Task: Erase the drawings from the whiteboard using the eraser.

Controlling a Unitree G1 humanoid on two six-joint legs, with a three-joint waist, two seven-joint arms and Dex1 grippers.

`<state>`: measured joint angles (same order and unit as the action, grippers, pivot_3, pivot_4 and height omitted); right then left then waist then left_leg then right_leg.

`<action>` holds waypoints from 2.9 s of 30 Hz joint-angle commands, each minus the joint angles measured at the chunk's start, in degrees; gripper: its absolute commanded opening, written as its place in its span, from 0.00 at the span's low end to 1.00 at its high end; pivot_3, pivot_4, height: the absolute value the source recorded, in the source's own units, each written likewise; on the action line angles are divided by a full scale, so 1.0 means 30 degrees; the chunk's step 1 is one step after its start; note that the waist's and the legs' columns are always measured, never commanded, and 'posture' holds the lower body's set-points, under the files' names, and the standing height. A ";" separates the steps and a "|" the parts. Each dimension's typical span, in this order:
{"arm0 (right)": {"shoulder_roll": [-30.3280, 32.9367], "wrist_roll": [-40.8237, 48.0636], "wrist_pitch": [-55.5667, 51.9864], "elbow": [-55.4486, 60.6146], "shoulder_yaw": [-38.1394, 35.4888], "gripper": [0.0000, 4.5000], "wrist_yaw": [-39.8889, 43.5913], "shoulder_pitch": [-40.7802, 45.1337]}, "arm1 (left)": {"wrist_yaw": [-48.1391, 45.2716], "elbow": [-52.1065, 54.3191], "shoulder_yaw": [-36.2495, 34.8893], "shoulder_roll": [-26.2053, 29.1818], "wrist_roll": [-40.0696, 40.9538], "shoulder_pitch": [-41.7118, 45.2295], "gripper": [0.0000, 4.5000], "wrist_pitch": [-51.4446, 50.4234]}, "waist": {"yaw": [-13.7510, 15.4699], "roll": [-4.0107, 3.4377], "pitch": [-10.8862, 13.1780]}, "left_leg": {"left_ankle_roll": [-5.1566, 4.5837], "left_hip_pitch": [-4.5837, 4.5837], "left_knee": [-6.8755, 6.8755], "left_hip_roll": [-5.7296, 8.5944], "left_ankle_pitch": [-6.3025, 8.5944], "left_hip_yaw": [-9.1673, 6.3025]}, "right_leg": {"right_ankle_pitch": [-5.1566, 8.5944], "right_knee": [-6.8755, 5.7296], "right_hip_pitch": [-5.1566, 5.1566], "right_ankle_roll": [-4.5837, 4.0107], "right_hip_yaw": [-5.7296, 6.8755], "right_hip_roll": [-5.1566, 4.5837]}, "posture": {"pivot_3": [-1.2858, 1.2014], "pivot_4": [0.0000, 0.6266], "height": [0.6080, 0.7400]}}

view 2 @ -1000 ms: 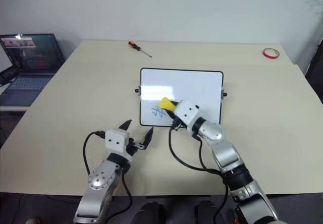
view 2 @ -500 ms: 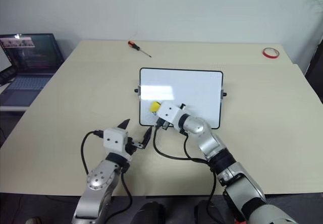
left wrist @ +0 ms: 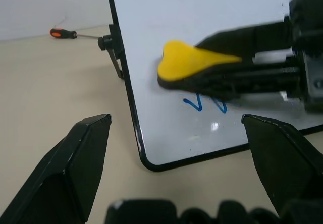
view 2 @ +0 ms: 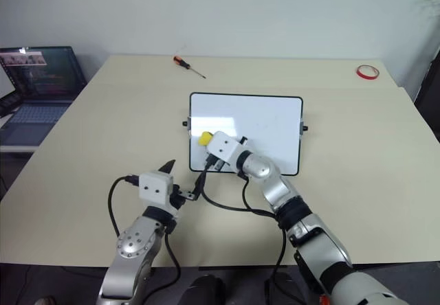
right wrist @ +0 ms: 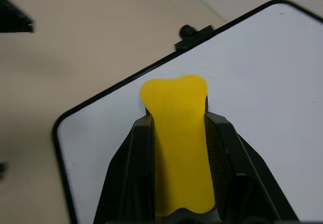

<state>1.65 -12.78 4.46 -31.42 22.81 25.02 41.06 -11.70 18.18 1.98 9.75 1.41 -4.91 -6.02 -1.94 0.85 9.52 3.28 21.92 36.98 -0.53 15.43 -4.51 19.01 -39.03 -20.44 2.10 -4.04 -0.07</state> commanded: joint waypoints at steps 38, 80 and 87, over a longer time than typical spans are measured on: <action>0.2458 -0.1398 -0.1501 0.0744 -0.0156 0.24 -0.0797 -0.1449 | -0.0981 -0.1611 0.0077 0.0157 0.0150 0.0414 1.00 0.2035 | 0.0043 -0.0012 -0.0033 | 0.0019 -0.0081 0.0010 0.0021 -0.0014 -0.0056 | -0.0008 -0.0014 0.0095 -0.0011 0.0018 -0.0011 | 0.52 0.24 1.00; 0.3520 -0.1192 -0.2894 0.3618 -0.0232 0.24 0.0949 -0.2883 | -0.0965 -0.2292 0.0003 0.0071 0.0076 0.0740 1.00 0.2591 | 0.0019 -0.0009 -0.0060 | 0.0013 -0.0102 -0.0009 0.0032 -0.0056 -0.0084 | -0.0013 0.0004 0.0122 -0.0005 0.0010 -0.0022 | 0.52 0.24 1.00; 0.4260 0.0804 -0.3649 0.9162 -0.1945 0.24 0.1713 -0.5680 | -0.1372 -0.2496 0.0095 0.0198 0.0238 0.1031 1.00 0.2581 | 0.0232 0.0014 -0.0040 | 0.0016 0.0004 -0.0003 0.0062 -0.0053 -0.0118 | -0.0012 0.0030 0.0069 -0.0002 0.0023 -0.0046 | 0.52 0.24 1.00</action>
<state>13.51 -11.92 -4.80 -7.97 19.91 30.07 24.98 -15.55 8.78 1.96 10.09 1.76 -2.55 1.20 -1.24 0.89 9.40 3.33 21.96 36.95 -0.34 15.28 -4.85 18.97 -38.90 -20.25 2.10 -3.98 -0.23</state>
